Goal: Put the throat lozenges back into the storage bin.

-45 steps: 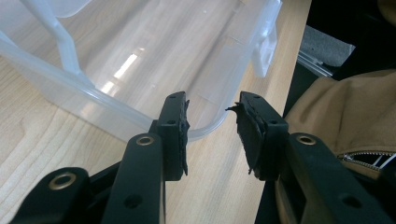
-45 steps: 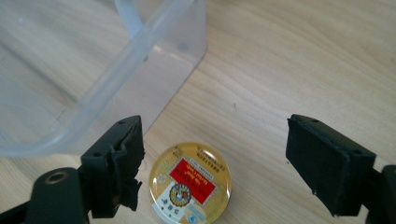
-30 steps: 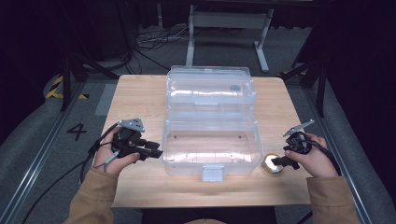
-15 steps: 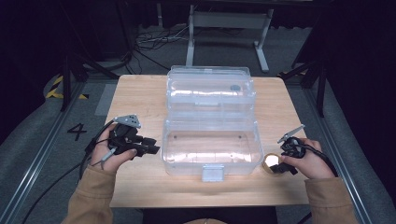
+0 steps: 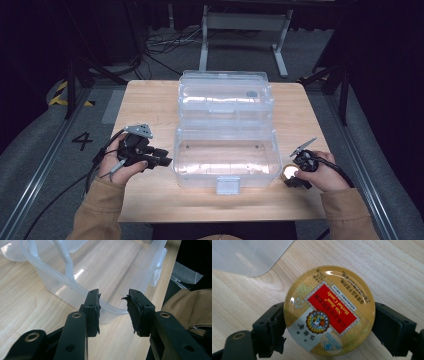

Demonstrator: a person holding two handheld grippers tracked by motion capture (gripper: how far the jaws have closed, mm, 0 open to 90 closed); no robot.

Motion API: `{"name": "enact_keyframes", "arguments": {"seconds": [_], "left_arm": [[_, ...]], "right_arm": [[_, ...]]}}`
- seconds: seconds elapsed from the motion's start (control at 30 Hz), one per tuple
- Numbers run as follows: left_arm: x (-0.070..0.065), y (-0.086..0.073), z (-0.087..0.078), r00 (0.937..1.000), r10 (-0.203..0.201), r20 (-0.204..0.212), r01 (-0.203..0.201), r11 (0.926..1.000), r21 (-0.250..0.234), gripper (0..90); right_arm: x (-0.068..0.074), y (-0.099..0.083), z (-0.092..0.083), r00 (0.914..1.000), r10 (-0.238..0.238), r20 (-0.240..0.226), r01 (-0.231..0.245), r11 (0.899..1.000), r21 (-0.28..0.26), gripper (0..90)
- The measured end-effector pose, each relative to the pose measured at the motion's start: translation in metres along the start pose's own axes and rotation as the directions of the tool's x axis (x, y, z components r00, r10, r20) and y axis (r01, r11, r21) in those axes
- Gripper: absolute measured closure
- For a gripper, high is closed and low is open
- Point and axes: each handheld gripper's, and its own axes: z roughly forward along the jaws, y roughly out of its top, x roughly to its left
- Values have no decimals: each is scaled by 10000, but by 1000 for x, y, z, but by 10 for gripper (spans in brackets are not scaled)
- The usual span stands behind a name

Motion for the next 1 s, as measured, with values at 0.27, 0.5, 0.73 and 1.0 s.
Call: {"name": "enact_keyframes", "arguments": {"seconds": [0.27,0.5,0.73,1.0], "left_arm": [[0,0,2,10000,9,21,-9,10000,59,623],[1,-1,1,10000,7,-2,-7,10000,70,623],[1,-2,1,10000,-68,-40,68,10000,34,623],[2,-5,-1,9999,-138,-43,138,9999,-7,623]], "right_arm": [[1,3,4,9995,-115,288,116,9999,0,154],[5,7,5,9986,-256,466,244,9994,251,175],[4,9,3,9988,-280,395,268,9991,318,198],[3,12,-5,9996,-255,134,254,9996,89,199]]}}
